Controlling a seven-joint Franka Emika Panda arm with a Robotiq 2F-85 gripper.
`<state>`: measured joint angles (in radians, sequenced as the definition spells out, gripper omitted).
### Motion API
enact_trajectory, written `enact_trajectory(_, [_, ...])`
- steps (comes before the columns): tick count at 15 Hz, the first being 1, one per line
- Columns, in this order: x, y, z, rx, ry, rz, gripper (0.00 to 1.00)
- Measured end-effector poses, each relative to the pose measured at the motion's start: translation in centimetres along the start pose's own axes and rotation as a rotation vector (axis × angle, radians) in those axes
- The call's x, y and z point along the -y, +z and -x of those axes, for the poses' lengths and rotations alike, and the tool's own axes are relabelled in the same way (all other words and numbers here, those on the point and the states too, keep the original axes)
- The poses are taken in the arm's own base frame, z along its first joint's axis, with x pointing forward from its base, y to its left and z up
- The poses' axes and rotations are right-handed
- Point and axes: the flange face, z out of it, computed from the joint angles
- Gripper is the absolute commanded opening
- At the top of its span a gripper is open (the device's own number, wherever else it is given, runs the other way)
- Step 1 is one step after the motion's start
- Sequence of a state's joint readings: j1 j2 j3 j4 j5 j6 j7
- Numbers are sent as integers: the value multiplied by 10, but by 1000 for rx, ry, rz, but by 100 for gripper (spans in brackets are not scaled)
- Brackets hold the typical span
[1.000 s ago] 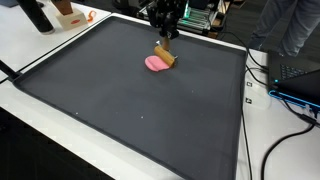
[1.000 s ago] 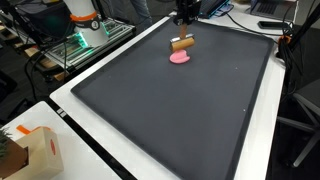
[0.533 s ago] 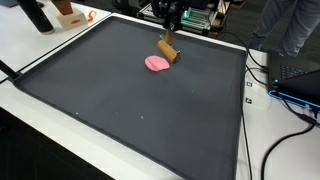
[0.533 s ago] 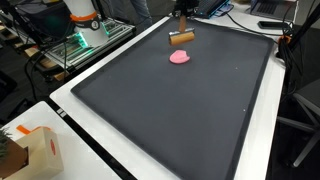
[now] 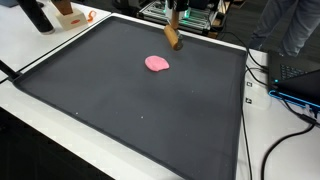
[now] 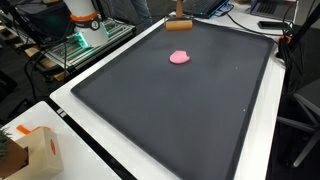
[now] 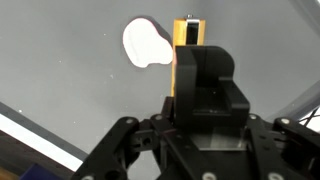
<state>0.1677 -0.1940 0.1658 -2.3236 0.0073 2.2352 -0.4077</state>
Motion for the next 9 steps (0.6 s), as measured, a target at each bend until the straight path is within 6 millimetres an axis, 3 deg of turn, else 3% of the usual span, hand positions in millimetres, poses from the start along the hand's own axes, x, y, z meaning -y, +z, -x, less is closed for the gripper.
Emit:
enact_trajectory(3, [7,-20,1,-16,46,35,49])
enact_trajectory(9, [8,-21,2,-14,51,37,49])
